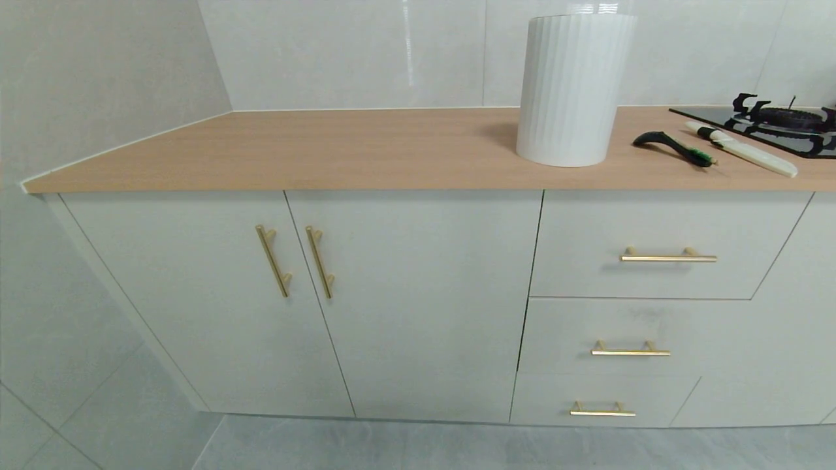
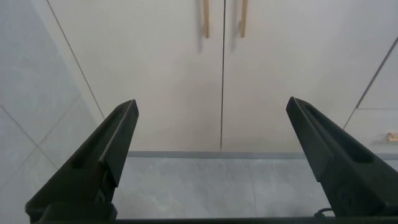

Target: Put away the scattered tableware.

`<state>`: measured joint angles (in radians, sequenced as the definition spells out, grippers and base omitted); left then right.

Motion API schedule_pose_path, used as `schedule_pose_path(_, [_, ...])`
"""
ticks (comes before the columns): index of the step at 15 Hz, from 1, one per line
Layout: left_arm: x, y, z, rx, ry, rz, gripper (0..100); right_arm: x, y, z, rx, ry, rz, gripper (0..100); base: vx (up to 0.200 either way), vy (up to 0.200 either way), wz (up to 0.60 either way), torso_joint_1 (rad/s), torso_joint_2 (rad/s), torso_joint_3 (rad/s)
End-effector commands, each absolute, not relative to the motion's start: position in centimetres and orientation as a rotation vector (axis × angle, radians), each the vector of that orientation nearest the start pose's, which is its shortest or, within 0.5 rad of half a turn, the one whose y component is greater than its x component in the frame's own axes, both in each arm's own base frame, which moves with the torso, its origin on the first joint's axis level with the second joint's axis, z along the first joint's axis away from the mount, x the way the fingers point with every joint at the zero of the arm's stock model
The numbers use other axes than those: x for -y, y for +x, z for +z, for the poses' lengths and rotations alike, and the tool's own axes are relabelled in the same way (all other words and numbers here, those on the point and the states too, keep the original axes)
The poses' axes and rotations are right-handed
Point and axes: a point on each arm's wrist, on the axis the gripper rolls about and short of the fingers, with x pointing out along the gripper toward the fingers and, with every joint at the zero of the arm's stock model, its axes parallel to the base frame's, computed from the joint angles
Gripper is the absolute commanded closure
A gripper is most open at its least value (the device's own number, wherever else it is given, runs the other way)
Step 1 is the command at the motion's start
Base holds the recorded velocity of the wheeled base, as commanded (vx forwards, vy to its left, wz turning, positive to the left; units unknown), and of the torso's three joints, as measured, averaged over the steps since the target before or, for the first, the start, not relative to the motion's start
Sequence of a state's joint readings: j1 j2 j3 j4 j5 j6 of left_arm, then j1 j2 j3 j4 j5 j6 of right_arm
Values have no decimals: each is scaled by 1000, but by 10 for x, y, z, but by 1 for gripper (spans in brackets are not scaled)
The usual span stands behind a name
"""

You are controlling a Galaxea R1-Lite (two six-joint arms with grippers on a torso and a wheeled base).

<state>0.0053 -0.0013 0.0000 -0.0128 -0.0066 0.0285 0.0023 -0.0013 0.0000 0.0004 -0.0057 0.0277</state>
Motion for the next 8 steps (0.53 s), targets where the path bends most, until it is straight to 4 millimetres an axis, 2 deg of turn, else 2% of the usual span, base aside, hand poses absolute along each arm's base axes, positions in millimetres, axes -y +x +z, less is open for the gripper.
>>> schedule_pose_path(1, [0, -23, 77, 14, 28, 0, 0, 0, -23, 75, 0, 26, 0, 0, 0, 0, 0, 0, 0, 0])
schedule_pose_path(8, [0, -23, 77, 14, 29, 0, 0, 0, -23, 75, 0, 25, 0, 0, 0, 0, 0, 0, 0, 0])
